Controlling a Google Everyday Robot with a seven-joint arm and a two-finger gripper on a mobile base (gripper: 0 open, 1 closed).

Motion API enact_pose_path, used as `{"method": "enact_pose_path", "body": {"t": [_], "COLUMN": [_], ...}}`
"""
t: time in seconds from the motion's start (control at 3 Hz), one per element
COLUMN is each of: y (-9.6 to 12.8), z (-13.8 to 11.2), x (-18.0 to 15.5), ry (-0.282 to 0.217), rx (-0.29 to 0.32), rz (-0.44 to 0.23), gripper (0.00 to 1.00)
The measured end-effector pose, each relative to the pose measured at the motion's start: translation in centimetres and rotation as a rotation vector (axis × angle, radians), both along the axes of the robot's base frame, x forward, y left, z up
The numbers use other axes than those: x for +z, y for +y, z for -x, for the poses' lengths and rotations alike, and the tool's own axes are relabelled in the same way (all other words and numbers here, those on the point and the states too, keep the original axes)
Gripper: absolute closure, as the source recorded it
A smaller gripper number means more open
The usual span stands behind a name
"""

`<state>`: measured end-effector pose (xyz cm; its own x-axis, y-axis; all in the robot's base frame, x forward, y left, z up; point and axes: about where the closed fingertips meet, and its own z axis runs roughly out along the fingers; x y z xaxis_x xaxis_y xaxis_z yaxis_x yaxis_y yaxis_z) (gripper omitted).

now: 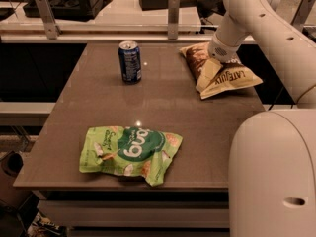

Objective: Pick brown chip bag

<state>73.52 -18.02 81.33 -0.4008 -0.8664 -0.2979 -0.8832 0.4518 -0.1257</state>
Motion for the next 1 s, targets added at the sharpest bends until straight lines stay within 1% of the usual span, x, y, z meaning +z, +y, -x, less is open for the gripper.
{"method": "enact_pose_path", "body": {"t": [0.33,0.67,1.0], "y": [0.0,0.06,0.06], "z": [0.0,-0.05,-0.05], "x": [0.13,0.15,0.97], "ry": [0.0,0.001,0.001], "rx": [0.0,0.001,0.001], "rz": [0.0,0.0,0.0], "gripper": [0.17,0.41,0.64]}}
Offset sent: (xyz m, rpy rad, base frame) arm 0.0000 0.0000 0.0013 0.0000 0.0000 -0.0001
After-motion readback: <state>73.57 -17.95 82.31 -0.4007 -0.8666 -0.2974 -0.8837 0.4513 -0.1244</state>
